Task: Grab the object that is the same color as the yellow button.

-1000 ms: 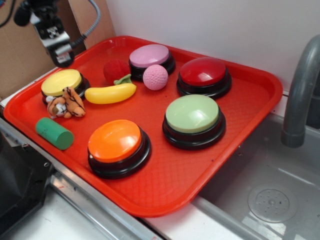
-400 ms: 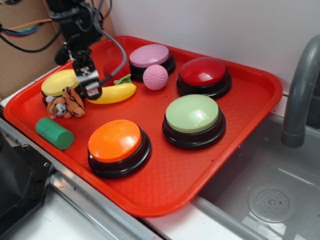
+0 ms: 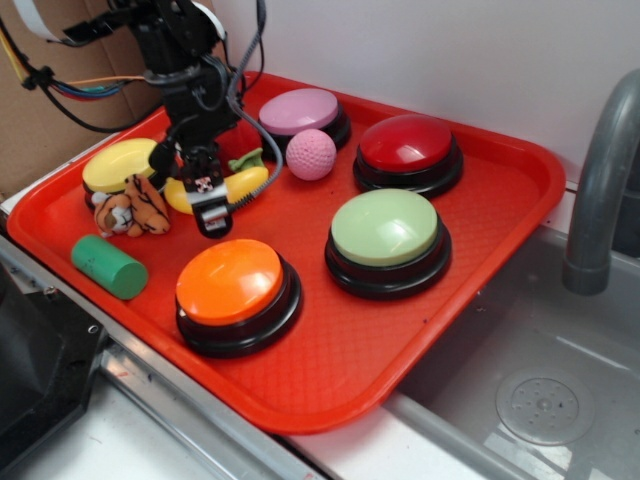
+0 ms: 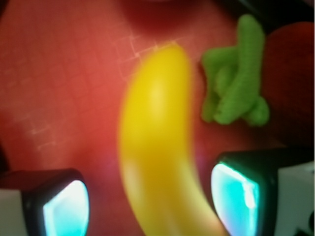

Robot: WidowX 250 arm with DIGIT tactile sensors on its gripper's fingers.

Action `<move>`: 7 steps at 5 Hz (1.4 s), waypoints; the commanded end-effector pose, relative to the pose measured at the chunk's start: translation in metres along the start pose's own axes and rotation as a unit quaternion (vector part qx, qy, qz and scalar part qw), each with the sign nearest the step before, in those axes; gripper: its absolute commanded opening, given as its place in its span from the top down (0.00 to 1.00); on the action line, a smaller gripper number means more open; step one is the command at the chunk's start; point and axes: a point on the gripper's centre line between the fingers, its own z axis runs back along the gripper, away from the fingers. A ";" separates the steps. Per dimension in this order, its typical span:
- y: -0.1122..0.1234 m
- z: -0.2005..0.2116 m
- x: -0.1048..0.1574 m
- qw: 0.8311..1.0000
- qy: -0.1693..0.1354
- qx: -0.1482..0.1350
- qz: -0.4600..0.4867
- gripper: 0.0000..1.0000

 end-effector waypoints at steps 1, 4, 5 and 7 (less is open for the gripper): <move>0.000 0.002 0.008 1.000 -0.010 0.025 -0.003 1.00; -0.006 0.031 0.007 0.994 0.046 0.007 0.101 1.00; -0.023 0.067 0.008 0.986 0.027 -0.025 0.160 1.00; -0.061 0.110 0.013 0.977 -0.001 -0.040 0.207 1.00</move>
